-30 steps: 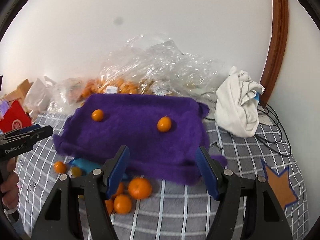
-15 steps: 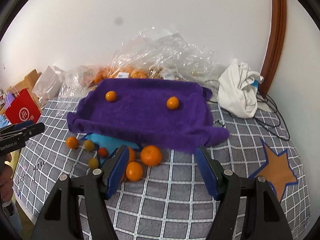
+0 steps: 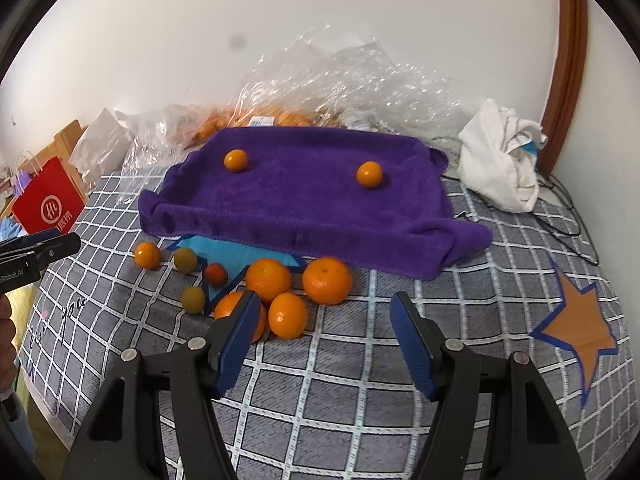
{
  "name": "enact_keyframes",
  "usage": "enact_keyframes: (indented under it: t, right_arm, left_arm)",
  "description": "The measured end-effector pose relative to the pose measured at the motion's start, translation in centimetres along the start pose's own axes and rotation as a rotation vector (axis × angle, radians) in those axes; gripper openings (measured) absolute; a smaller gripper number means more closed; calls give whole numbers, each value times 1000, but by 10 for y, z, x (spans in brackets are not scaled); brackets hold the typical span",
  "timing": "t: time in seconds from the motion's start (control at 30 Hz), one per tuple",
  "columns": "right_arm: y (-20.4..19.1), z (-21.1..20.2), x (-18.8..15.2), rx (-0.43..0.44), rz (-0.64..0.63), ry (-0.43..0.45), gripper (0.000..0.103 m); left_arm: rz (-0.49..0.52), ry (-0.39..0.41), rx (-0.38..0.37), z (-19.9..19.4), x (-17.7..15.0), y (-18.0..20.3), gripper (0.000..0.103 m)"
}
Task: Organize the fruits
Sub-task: 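Grasp a kumquat with the left tool while the right tool grasps a large orange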
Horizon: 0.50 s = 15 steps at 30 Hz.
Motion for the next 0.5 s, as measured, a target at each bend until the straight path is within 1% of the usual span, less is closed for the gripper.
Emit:
enact_keyframes:
  t: [0.03, 0.1, 0.17, 0.33, 0.5]
  right_arm:
    - [-1, 4, -1, -1, -4, -6, 57]
    - [-2, 14, -3, -14, -8, -20, 49]
    - [-2, 24, -5, -13, -8, -37, 44]
    - [10, 45, -4, -8, 36, -53, 41]
    - [18, 65, -1, 36, 83, -78, 40]
  left_arm:
    - [-5, -6, -1, 3, -1, -2, 62]
    - [-20, -22, -6, 10, -2, -7, 62]
    - [-36, -37, -14, 17, -2, -12, 62]
    - [-70, -80, -34, 34, -4, -21, 63]
    - [-96, -117, -73, 49, -6, -21, 66]
Point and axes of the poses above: each gripper's, at about its wrist camera, not at the fingertips, and z roughly the way its jaws point, y to its right, x to its top, the point moved 6 cm from there along z, roughly the way its jaws point, and after that the axes turned 12 degrees about -z, right-handed, at the moved point
